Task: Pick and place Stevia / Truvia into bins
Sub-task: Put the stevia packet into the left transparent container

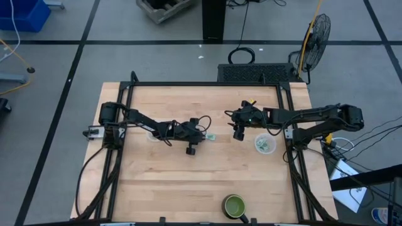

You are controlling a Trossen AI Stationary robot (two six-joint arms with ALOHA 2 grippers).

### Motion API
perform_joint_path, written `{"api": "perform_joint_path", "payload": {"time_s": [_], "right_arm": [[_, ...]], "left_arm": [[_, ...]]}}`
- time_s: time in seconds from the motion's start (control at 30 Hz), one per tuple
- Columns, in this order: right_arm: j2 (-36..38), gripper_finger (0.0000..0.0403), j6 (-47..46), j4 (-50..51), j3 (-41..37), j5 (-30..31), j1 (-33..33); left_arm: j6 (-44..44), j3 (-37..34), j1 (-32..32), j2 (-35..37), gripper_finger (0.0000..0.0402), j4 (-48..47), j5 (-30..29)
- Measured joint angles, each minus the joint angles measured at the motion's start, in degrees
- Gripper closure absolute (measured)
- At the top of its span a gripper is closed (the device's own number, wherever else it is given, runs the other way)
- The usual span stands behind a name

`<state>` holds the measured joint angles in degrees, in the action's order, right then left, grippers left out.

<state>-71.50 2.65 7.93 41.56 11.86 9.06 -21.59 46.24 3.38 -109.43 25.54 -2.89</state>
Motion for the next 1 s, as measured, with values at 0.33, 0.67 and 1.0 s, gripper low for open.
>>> {"api": "perform_joint_path", "payload": {"time_s": [0.33, 0.67, 1.0], "right_arm": [[0.0, 0.0234, 0.0, 0.0, 0.0, 0.0, 0.0], [0.0, 0.0234, 0.0, 0.0, 0.0, 0.0, 0.0], [0.0, 0.0234, 0.0, 0.0, 0.0, 0.0, 0.0]], "left_arm": [[2.8, 0.0, 0.9, -1.1, 0.0337, 1.8, 3.9], [0.6, 5.0, 0.5, -5.9, 0.0353, 0.4, 0.1], [-1.3, 8.0, 0.6, -5.7, 0.0397, -4.6, -1.2]]}}
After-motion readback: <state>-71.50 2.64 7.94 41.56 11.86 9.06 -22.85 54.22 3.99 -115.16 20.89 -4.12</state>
